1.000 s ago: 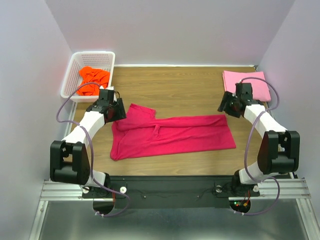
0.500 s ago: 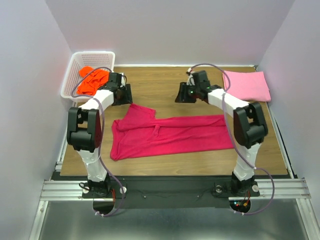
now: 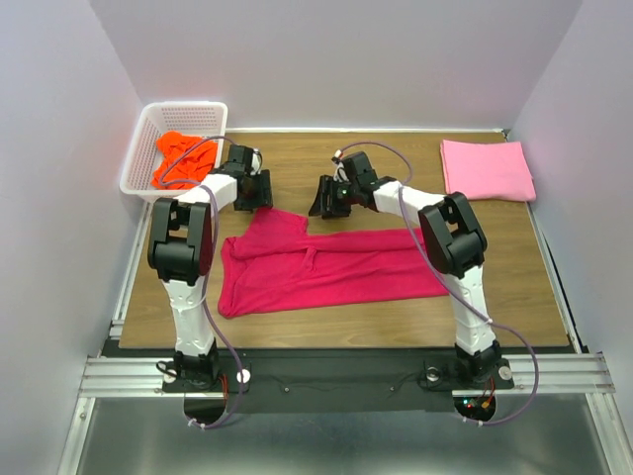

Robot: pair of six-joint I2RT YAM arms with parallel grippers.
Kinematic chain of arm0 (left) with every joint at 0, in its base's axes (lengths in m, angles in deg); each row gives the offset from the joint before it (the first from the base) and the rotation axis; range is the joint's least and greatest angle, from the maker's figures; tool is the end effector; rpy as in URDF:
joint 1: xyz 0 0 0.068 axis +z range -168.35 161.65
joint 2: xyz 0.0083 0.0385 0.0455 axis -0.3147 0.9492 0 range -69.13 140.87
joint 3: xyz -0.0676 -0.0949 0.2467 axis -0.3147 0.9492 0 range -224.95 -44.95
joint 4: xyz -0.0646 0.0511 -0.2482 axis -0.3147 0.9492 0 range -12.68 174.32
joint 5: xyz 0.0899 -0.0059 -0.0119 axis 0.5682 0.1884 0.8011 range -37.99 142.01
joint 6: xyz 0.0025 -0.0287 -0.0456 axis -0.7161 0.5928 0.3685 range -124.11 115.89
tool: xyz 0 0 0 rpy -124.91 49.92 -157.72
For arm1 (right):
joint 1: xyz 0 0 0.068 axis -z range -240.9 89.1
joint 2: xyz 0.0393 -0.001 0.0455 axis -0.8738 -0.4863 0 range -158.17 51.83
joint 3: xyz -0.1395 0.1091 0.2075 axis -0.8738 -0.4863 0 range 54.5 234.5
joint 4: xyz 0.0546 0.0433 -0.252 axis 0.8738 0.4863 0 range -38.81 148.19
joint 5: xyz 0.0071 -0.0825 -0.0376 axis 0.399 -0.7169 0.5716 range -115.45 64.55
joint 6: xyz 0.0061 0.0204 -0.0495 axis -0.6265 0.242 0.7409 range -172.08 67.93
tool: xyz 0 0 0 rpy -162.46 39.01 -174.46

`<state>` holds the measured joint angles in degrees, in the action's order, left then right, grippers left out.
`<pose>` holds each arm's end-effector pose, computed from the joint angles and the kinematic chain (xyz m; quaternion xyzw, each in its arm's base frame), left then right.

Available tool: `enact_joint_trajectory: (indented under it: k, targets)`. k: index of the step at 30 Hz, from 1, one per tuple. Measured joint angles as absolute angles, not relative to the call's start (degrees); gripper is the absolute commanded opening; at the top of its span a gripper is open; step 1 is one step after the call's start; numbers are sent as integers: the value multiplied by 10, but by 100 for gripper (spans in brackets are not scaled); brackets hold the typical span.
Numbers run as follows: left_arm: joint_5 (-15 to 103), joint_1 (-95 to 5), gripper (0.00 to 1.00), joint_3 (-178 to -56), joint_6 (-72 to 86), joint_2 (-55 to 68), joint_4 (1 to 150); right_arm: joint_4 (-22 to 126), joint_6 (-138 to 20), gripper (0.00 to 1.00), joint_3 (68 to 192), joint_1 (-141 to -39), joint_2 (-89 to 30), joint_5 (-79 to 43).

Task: Fold and stack the t-shirts
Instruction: Fold the tshirt

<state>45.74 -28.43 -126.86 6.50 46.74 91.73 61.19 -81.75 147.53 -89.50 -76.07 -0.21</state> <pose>0.4370 -0.0816 0.1821 0.0151 0.9334 -0.1140 0.3398 0.4254 0.2490 0.1561 -0.0754 0.9019 0.3586 0.2288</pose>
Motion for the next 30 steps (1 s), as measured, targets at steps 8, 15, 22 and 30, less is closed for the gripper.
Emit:
enact_joint_trajectory:
  k: [8, 15, 22, 30]
  targets:
    - [447, -292, 65, -1267, 72, 469, 910, 597, -846, 55, 1516, -913, -794, 16]
    - [445, -292, 38, -1260, 79, 469, 901, 595, -863, 38, 1523, -929, -804, 30]
    - [443, -292, 0, -1260, 82, 469, 903, 597, -862, 4, 1522, -936, -809, 30]
    - [441, -292, 0, -1259, 80, 461, 921, 597, -846, 1, 1521, -936, -807, 27]
